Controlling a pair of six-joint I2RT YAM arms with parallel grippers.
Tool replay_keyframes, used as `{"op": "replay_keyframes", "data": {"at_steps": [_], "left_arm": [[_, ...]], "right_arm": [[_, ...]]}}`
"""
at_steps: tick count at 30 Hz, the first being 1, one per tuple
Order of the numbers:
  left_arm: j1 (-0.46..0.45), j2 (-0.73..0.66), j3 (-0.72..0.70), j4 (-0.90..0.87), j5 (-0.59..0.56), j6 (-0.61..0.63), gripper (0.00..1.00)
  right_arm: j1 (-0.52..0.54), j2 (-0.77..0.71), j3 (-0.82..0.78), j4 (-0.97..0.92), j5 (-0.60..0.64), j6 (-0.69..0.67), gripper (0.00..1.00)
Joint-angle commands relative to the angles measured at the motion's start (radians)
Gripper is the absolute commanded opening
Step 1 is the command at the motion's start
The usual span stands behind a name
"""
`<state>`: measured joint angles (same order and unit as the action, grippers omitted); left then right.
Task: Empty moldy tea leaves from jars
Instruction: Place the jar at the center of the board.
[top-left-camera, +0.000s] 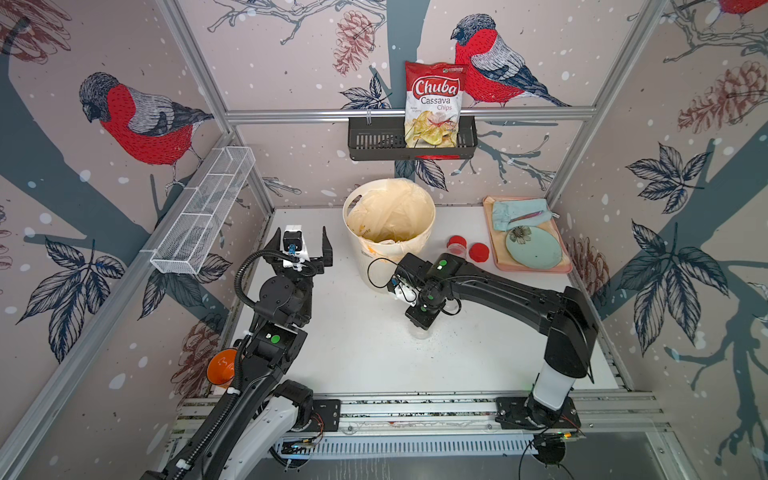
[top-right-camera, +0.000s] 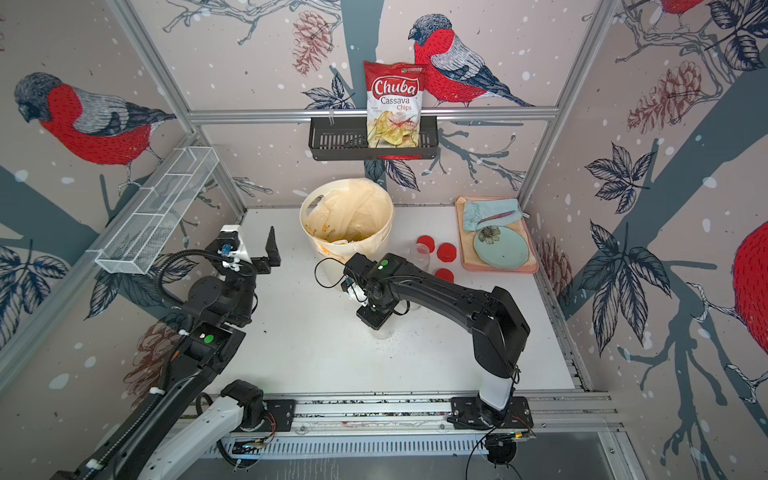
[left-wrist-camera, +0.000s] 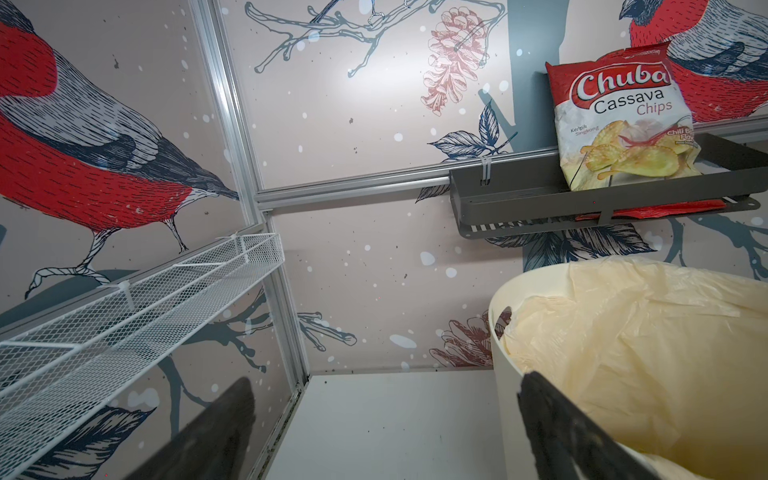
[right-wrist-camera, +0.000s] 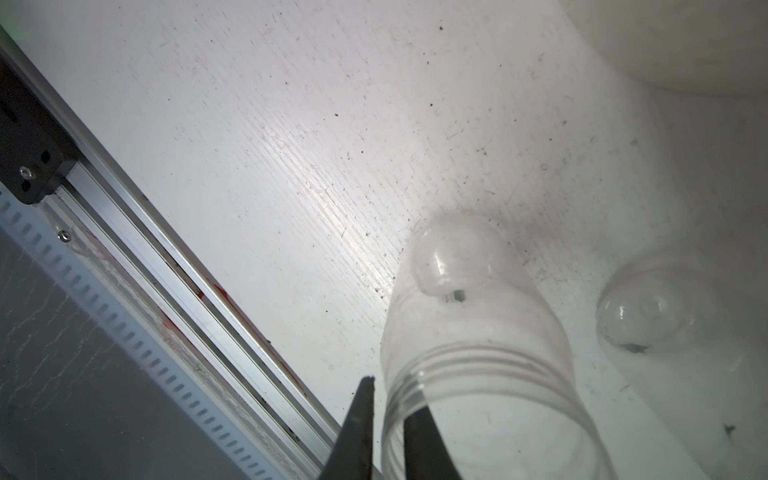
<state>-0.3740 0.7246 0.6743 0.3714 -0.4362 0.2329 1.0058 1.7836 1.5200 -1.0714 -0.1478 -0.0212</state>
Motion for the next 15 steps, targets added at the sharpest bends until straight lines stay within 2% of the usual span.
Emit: {"op": "replay_keyframes", "data": {"at_steps": [1, 5, 9, 12, 15], "left_arm": [[0.003, 0.001, 0.008, 0.020, 0.002, -0.017, 0.96], [0.002, 0.002, 0.010, 0.017, 0.006, -0.017, 0.97], [0.002, 0.004, 0.011, 0.017, 0.007, -0.017, 0.97], [0.003, 0.004, 0.012, 0.017, 0.007, -0.017, 0.97], [0.002, 0.003, 0.011, 0.017, 0.005, -0.017, 0.97]], "right_arm": [[0.003, 0.006, 0.013, -0.012, 0.015, 0.001, 0.17], [0.007, 0.006, 0.031, -0.018, 0.019, 0.001, 0.21], [0.012, -0.004, 0.039, -0.022, 0.032, 0.006, 0.32], [0.013, -0.014, 0.042, -0.024, 0.045, 0.008, 0.46], [0.014, -0.032, 0.056, -0.027, 0.055, 0.012, 0.54]]}}
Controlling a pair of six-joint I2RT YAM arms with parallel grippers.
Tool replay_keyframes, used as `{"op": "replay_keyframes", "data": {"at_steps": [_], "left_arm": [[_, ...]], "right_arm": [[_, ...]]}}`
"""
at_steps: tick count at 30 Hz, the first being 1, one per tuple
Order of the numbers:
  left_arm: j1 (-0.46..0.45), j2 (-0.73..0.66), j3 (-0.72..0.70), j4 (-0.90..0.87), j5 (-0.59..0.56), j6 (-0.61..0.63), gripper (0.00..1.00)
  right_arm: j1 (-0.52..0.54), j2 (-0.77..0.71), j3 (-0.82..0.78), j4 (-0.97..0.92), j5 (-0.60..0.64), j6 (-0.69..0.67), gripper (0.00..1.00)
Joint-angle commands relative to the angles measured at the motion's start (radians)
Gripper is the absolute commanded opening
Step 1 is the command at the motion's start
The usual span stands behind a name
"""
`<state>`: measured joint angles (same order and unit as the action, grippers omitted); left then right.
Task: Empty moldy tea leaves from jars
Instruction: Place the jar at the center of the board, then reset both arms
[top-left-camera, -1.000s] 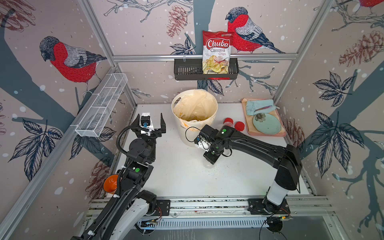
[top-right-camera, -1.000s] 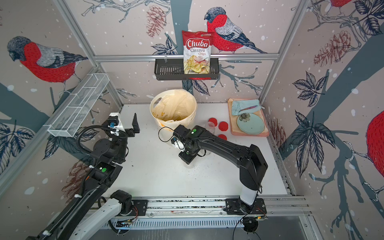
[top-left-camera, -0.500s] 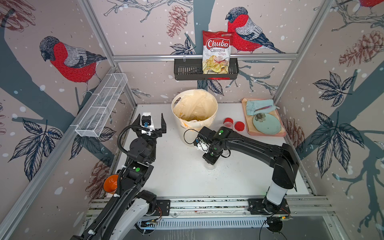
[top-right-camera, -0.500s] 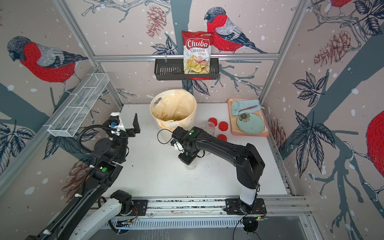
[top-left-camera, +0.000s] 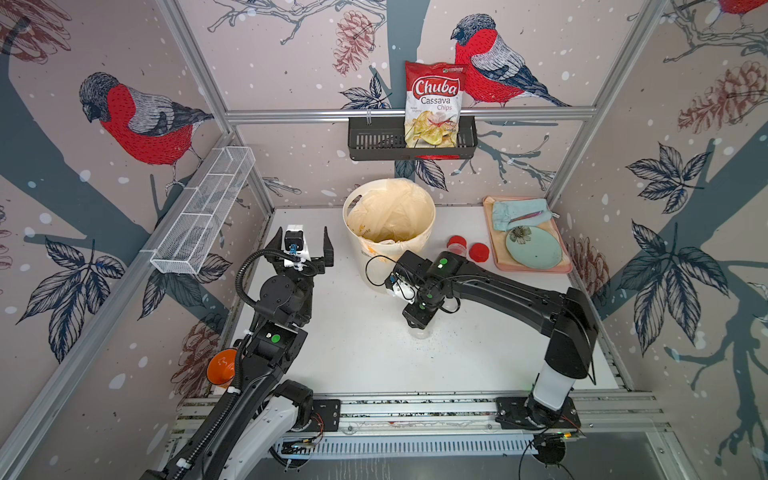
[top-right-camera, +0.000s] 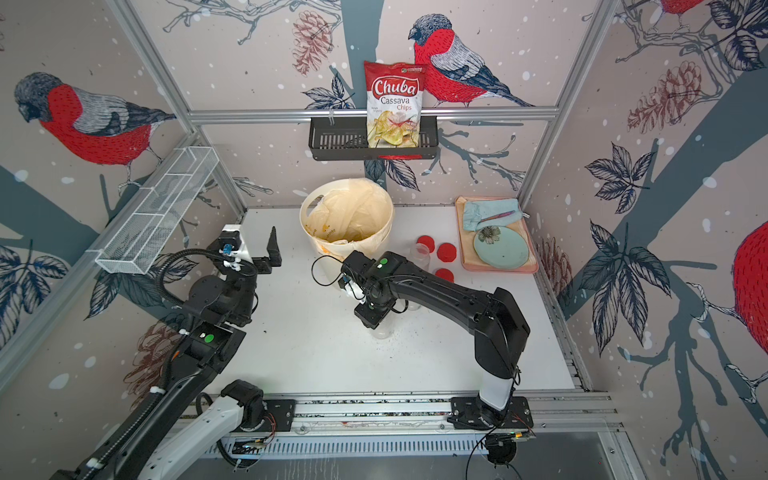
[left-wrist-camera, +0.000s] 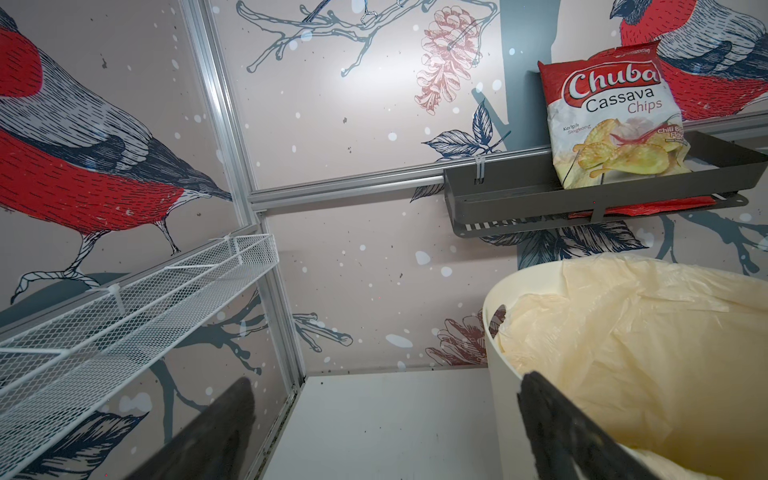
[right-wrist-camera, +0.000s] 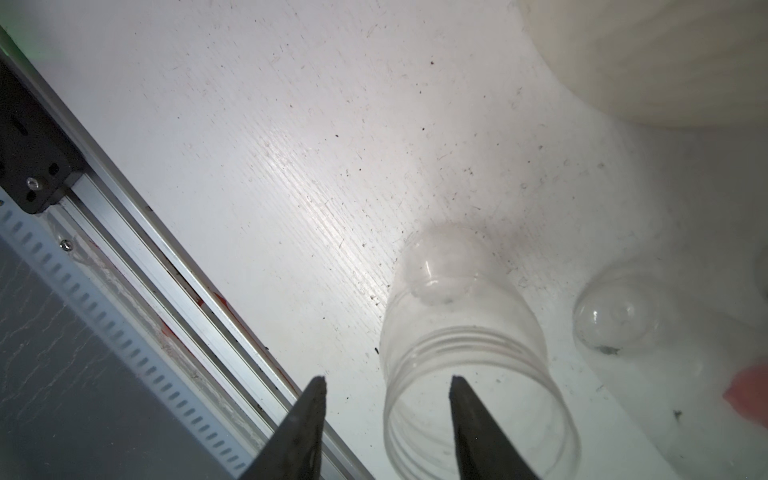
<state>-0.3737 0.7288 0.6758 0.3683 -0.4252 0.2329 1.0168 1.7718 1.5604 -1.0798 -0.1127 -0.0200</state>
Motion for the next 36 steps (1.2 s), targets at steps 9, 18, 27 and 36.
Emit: {"op": "replay_keyframes", "data": {"at_steps": [9, 18, 27, 36], "left_arm": [[0.001, -0.021, -0.002, 0.030, -0.015, -0.017, 0.97], [0.005, -0.027, -0.037, 0.080, -0.061, -0.006, 0.97], [0.168, 0.023, -0.120, 0.117, 0.048, -0.173, 0.96], [0.267, 0.118, -0.279, 0.234, 0.117, -0.280, 0.96]], "right_arm": [[-0.004, -0.156, 0.095, 0.012, 0.165, 0.059, 0.66], [-0.255, -0.543, -0.115, 0.532, 0.107, 0.098, 1.00], [-0.733, -0.773, -0.519, 0.971, 0.062, 0.203, 1.00], [-0.885, -0.721, -0.965, 1.448, 0.235, 0.152, 0.99]]}}
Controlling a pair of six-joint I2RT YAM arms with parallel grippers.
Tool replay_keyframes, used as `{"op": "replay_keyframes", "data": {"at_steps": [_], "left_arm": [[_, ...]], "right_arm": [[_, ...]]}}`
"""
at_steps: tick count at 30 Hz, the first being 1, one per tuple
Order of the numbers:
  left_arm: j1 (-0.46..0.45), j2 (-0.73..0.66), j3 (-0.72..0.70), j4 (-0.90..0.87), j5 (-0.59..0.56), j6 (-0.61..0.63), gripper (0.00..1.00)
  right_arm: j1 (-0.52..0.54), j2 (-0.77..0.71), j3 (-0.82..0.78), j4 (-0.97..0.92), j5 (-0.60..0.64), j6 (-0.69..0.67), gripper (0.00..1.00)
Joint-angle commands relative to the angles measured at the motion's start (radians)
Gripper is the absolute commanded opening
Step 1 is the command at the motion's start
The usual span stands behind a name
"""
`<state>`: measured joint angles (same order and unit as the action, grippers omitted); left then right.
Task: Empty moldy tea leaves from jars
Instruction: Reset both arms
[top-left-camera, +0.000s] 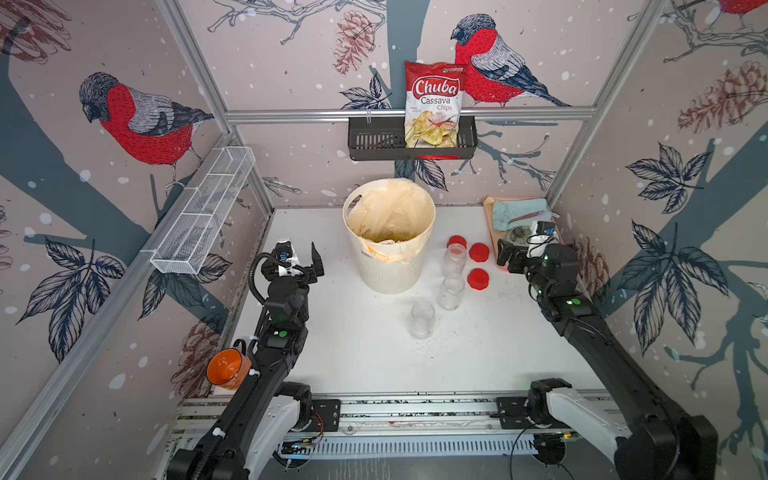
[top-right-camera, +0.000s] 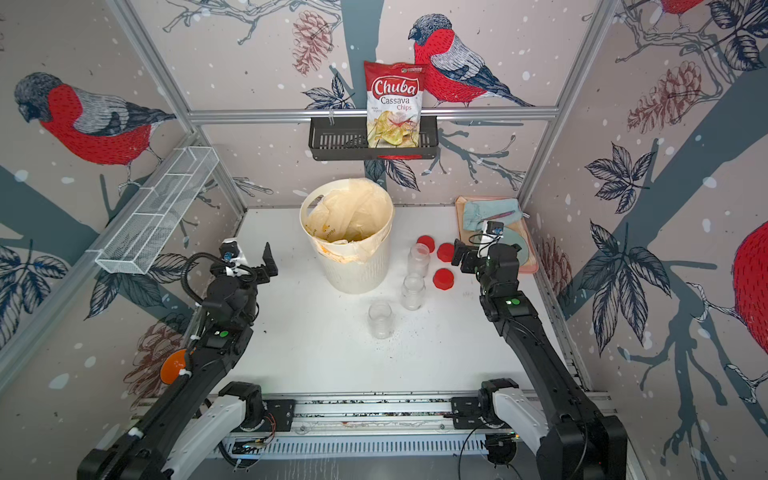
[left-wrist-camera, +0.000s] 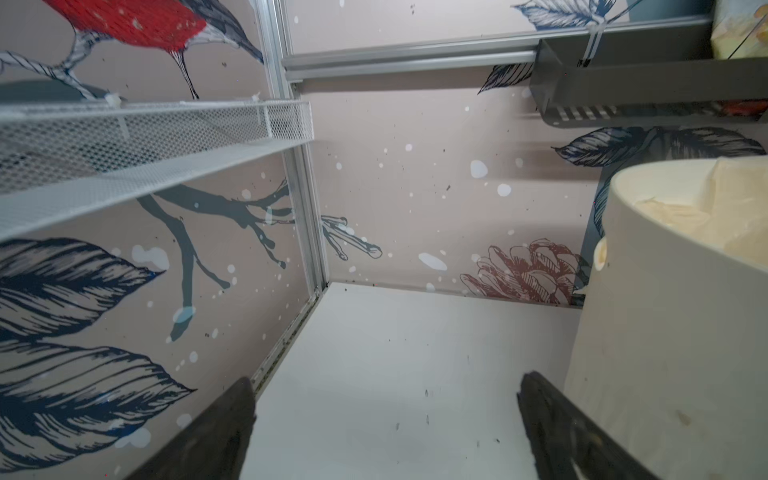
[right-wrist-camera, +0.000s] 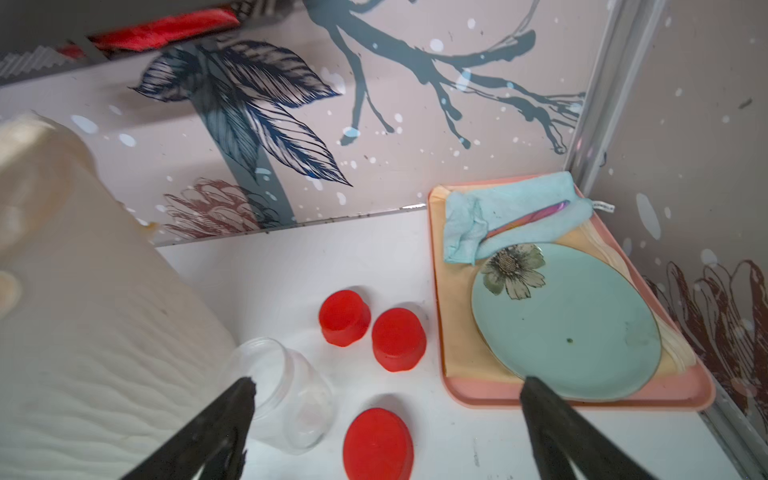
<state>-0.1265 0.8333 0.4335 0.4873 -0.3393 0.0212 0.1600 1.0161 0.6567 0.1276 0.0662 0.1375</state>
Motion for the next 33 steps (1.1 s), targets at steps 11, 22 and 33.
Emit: {"op": "replay_keyframes", "data": {"at_steps": [11, 22, 33], "left_arm": [[0.068, 0.215, -0.151, 0.311, 0.080, -0.073, 0.96], [0.076, 0.405, -0.204, 0.521, 0.138, -0.029, 0.96], [0.077, 0.601, -0.223, 0.715, 0.194, -0.016, 0.96]], "right_arm": [[-0.062, 0.259, -0.305, 0.707, 0.198, -0.060, 1.00], [-0.103, 0.459, -0.408, 1.037, 0.162, -0.079, 0.99], [-0.128, 0.484, -0.420, 1.070, 0.129, -0.062, 0.99]]}}
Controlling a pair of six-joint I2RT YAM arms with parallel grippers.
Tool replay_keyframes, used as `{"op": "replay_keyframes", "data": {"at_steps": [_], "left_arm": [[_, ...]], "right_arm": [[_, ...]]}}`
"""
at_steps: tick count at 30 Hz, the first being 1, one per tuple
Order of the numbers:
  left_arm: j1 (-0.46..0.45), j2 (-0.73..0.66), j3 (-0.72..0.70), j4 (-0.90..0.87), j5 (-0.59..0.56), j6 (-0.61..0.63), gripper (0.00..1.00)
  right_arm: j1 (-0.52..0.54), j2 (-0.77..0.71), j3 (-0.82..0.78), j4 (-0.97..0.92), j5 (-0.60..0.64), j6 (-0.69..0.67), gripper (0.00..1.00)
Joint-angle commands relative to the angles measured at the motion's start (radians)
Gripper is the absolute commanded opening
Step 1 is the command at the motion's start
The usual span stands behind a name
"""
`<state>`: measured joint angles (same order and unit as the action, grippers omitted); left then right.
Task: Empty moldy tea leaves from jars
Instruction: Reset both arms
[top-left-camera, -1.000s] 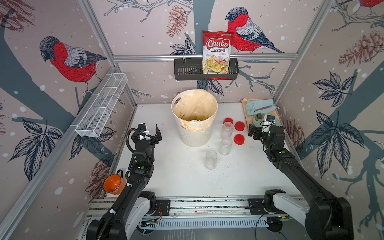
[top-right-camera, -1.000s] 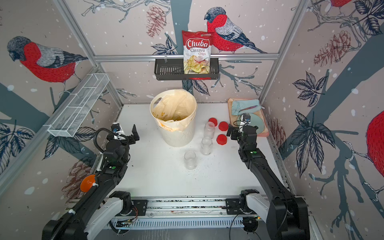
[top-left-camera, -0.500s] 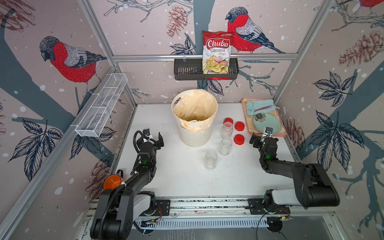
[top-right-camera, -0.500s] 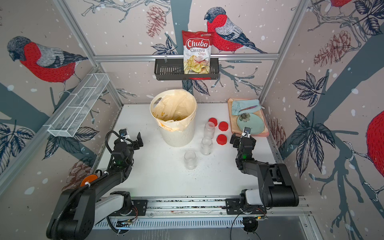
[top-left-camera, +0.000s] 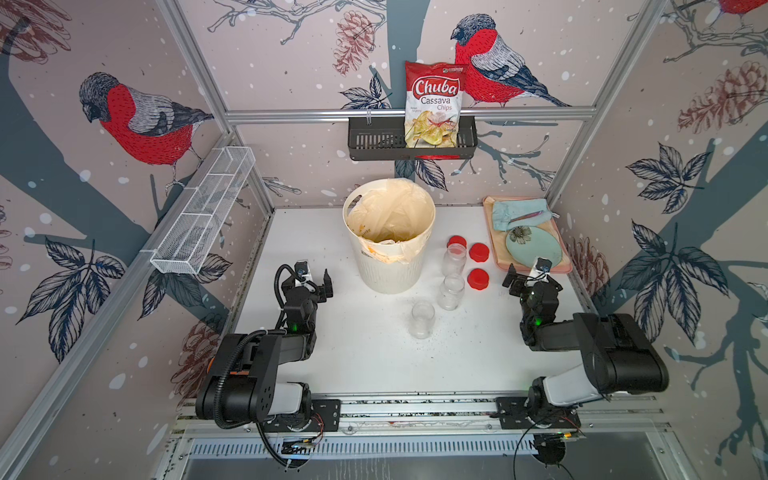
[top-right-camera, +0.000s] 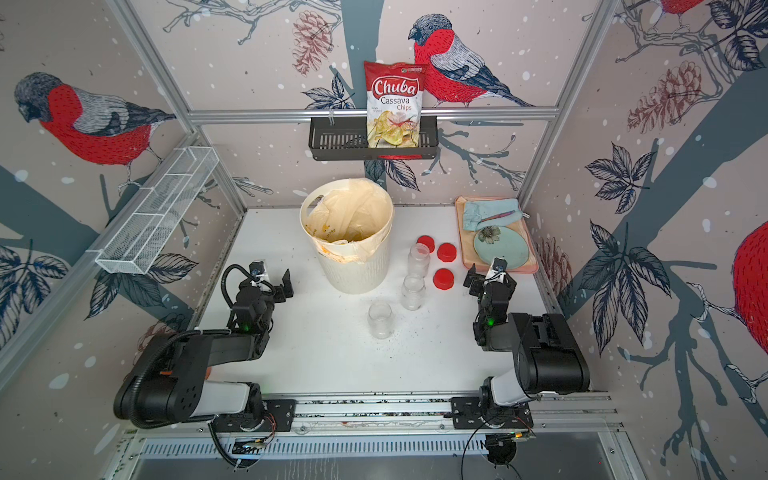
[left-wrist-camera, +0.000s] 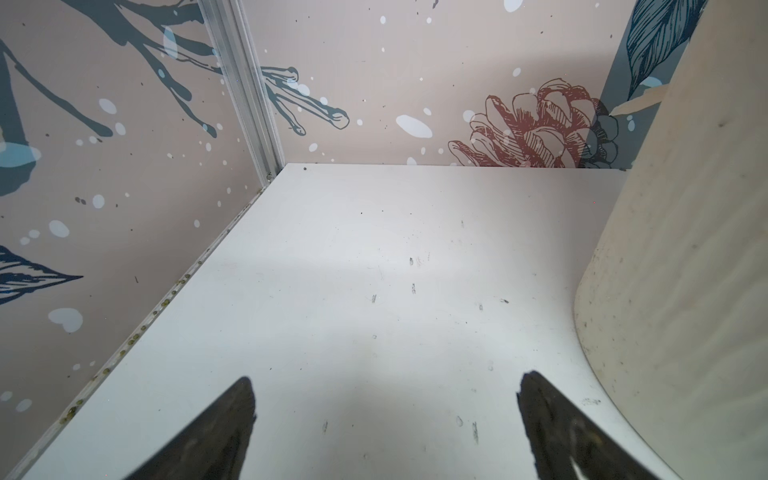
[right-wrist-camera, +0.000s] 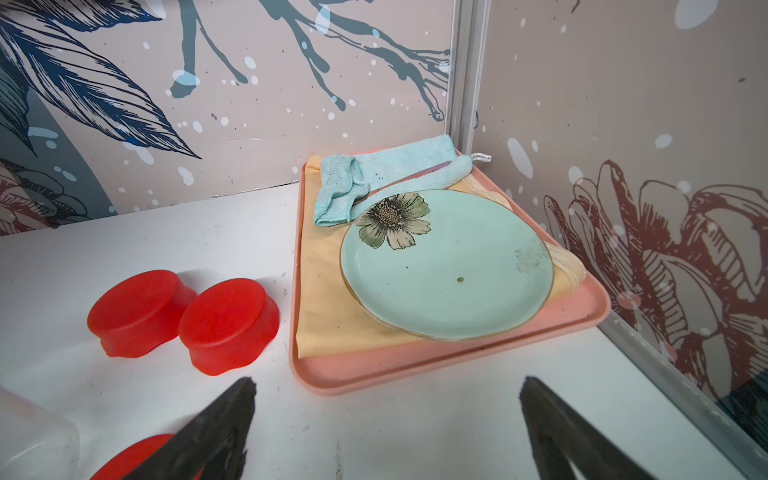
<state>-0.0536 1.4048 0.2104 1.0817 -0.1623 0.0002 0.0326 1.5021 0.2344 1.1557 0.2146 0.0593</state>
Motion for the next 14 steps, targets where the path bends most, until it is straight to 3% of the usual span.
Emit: {"op": "replay_keyframes", "data": {"at_steps": [1, 14], "left_arm": [[0.003, 0.052, 0.005, 0.135, 0.020, 0.007, 0.96], [-0.003, 0.103, 0.018, 0.152, 0.014, 0.013, 0.96]], "right_arm": [[0.000, -0.001, 0.001, 0.045, -0.020, 0.017, 0.99], [0.000, 0.004, 0.007, 0.036, -0.018, 0.019, 1.00]]}}
